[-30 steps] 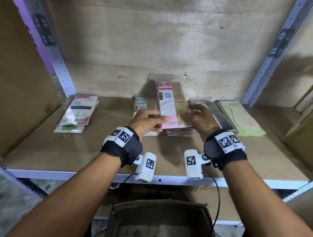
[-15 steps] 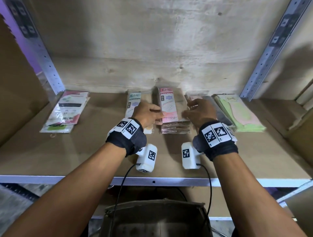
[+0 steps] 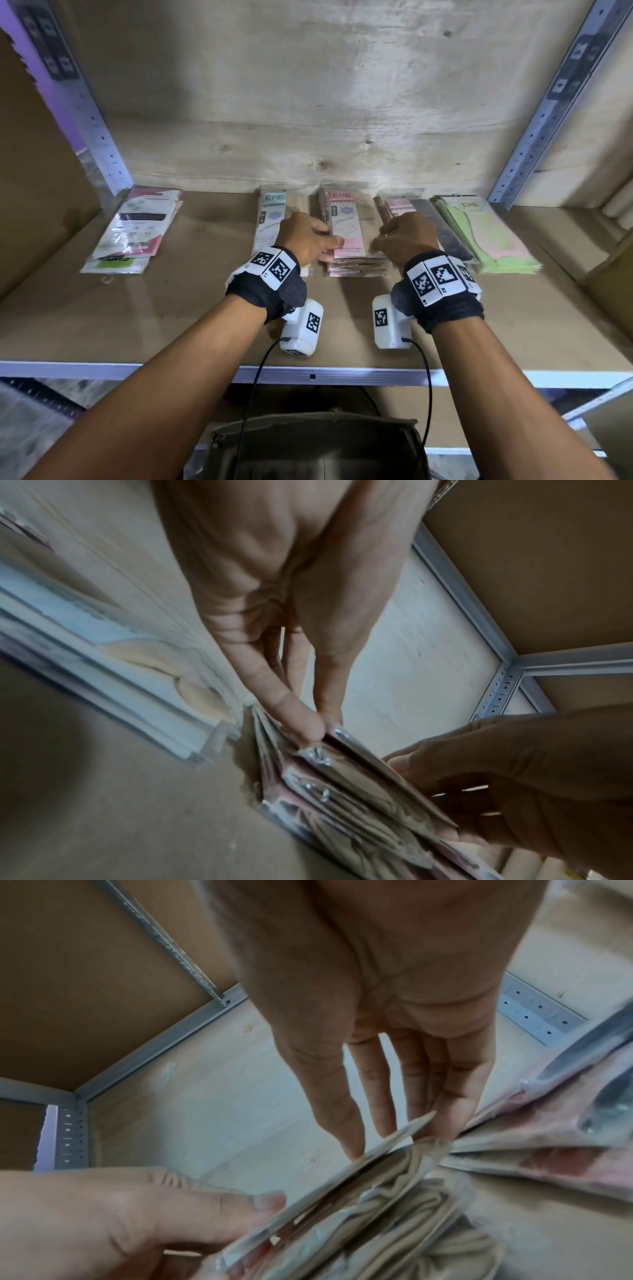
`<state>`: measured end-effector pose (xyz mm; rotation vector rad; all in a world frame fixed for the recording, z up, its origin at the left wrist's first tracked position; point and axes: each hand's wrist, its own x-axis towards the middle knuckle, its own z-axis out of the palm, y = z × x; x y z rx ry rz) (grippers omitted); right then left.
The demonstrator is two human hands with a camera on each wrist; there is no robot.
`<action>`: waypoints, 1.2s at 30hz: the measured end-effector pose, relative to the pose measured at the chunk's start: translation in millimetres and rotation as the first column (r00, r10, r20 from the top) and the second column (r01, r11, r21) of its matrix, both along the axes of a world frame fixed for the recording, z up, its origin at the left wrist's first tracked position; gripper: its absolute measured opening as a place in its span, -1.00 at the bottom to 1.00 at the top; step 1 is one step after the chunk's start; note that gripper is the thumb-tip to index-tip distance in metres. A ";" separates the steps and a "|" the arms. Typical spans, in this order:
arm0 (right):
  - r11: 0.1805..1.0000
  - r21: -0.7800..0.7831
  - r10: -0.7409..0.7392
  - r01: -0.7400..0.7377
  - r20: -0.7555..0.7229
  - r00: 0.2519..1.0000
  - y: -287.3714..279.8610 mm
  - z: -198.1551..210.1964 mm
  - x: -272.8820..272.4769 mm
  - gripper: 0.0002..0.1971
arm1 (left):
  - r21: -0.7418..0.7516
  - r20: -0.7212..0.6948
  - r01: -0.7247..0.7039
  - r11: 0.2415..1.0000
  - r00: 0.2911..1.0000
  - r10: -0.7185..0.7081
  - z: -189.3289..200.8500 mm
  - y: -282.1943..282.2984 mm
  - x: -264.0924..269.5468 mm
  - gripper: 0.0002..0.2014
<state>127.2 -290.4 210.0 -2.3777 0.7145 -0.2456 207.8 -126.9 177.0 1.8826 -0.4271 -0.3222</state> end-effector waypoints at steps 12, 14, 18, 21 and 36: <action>0.940 0.182 0.223 -0.288 0.310 0.924 33.5 13.9 -8.8 -0.93 | -0.090 0.059 -0.245 0.965 0.966 0.251 20.9 90.4 13.1 -0.88; 0.891 0.253 0.293 -0.376 0.313 0.904 52.9 13.4 -6.0 -0.92 | -0.040 0.077 -0.282 0.959 0.956 0.284 22.7 120.5 18.0 -0.85; 0.767 0.431 0.362 -0.475 0.322 0.875 101.3 13.0 11.4 -0.88 | 0.024 0.075 -0.393 0.919 0.918 0.390 22.7 184.4 34.2 -0.86; 0.705 0.500 0.403 -0.503 0.301 0.864 144.3 9.6 31.1 -0.89 | 0.125 0.168 -0.522 0.843 0.849 0.501 18.4 228.0 47.0 -0.91; 0.618 0.656 0.476 -0.432 0.125 0.870 283.5 -18.0 137.5 -0.85 | 0.294 0.127 -0.477 0.828 0.879 0.461 2.0 306.7 79.6 -0.51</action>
